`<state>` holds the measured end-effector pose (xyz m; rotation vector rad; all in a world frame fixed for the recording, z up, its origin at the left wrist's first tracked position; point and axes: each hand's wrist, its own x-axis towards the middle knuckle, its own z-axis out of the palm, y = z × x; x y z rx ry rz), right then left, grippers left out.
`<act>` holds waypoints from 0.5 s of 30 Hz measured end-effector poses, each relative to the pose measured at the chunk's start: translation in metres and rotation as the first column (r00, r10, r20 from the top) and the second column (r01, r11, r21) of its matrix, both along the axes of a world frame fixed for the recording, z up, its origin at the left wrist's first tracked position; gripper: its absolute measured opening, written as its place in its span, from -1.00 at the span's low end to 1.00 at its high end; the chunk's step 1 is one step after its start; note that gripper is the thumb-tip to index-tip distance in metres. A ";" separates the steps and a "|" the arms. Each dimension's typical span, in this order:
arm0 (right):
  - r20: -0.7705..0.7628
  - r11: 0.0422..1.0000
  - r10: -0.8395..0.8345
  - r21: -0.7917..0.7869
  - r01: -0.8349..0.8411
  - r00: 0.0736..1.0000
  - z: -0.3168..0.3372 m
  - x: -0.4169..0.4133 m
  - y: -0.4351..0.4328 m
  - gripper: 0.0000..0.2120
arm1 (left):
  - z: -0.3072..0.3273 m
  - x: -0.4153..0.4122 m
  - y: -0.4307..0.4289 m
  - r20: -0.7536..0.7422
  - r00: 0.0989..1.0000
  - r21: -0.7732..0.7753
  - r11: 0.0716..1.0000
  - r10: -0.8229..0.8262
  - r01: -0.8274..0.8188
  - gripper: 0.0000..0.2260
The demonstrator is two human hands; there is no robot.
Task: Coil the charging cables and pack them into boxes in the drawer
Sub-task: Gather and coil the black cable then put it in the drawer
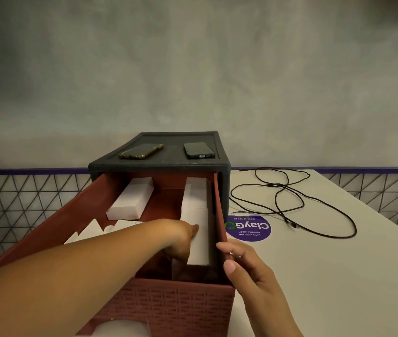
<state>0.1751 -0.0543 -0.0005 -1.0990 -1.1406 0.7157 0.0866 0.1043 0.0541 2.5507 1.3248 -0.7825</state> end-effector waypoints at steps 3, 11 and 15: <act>-0.008 1.000 -0.007 -0.002 0.007 1.000 0.001 -0.001 0.000 -0.69 | 0.004 -0.002 0.008 0.071 0.997 -0.078 0.996 0.043 -0.038 0.06; -0.018 1.000 0.019 0.014 -0.019 1.000 -0.001 0.001 0.003 -0.71 | -0.012 0.007 0.048 0.504 0.736 -0.315 0.889 0.452 -0.331 0.01; -0.057 0.999 0.044 0.013 -0.043 0.997 -0.005 0.002 0.004 -0.72 | -0.019 0.017 0.068 0.594 0.600 -0.353 0.843 0.536 -0.405 -0.10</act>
